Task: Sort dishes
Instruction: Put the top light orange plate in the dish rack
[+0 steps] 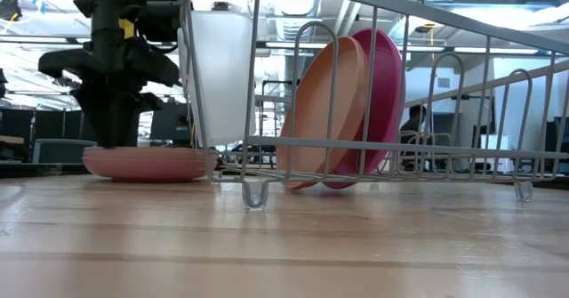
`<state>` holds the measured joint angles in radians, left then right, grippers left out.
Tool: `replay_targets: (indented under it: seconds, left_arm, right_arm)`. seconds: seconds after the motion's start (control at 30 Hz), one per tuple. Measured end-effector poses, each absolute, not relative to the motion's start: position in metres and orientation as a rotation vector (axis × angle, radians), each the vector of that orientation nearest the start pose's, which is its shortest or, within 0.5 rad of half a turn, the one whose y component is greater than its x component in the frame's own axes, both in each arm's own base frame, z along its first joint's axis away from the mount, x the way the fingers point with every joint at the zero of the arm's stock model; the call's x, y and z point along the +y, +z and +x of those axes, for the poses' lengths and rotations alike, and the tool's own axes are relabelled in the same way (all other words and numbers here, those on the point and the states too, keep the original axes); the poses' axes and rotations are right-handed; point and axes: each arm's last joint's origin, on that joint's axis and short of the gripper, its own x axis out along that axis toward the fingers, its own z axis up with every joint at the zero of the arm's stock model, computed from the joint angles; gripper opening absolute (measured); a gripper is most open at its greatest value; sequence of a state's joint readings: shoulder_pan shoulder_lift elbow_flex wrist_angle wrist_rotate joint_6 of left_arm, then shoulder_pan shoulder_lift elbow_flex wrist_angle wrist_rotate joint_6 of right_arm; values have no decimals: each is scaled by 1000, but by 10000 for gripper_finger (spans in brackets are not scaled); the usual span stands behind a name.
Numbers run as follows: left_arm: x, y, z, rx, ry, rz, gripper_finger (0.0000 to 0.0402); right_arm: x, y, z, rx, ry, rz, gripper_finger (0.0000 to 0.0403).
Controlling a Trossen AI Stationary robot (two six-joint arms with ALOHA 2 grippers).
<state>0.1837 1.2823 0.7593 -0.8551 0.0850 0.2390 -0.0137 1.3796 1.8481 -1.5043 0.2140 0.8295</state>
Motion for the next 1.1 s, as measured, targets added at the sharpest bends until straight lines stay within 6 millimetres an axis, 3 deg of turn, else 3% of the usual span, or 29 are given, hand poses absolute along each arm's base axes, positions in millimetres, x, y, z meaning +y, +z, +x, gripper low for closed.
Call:
replay_targets:
  seconds: [0.17, 0.53, 0.8, 1.1]
  left_arm:
    - [35, 186, 200, 1380, -84, 12, 101]
    - [34, 186, 199, 1376, -106, -1, 33]
    - [33, 186, 199, 1379, -108, -35, 9]
    - [33, 205, 200, 1422, -112, -45, 1]
  right_arm:
    - [-9, 444, 210, 877, -617, 647, 176]
    - [-9, 444, 210, 876, -617, 646, 176]
    - [-9, 444, 210, 876, -618, 646, 176]
    - [-9, 444, 210, 872, -625, 631, 175]
